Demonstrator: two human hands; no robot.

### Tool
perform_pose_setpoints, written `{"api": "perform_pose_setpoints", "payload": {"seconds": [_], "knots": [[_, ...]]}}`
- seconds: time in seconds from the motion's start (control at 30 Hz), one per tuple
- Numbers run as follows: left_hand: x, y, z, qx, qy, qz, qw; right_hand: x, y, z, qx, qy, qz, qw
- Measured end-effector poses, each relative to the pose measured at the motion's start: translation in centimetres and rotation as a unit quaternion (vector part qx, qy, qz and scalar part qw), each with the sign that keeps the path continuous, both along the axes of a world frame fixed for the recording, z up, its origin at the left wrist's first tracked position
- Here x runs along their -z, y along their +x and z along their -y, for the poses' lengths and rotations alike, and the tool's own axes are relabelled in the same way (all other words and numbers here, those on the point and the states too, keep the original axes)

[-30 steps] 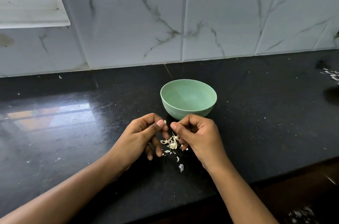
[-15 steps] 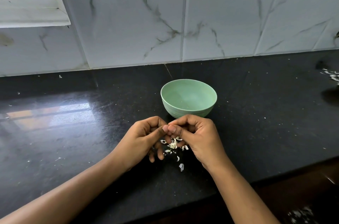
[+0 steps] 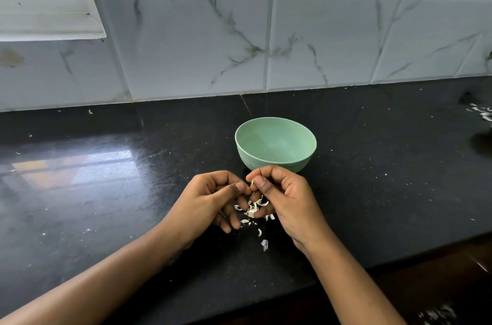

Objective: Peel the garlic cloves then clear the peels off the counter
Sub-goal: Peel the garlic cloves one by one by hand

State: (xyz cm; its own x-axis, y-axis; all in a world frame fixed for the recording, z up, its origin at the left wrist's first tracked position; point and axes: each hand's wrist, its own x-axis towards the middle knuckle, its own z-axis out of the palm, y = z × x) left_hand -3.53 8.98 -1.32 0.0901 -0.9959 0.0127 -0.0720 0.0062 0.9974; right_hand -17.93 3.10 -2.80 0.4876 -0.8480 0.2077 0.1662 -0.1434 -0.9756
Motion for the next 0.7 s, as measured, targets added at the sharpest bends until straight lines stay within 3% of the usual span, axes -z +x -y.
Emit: {"api": "perform_pose_setpoints", "payload": {"seconds": [0.17,0.4,0.7], "knots": [[-0.24,0.07,0.1,0.015,0.02,-0.09,0.996,0.17,-0.02,0.06,0.006,-0.066,-0.001,0.998],[-0.39,0.57,0.09,0.02,0.049,-0.109,0.993,0.64,0.14,0.13,0.032,-0.133,-0.009,0.991],[-0.54,0.66,0.04,0.006,0.051,-0.125,0.991,0.27,-0.16,-0.23,0.011,-0.079,0.009,0.997]]}}
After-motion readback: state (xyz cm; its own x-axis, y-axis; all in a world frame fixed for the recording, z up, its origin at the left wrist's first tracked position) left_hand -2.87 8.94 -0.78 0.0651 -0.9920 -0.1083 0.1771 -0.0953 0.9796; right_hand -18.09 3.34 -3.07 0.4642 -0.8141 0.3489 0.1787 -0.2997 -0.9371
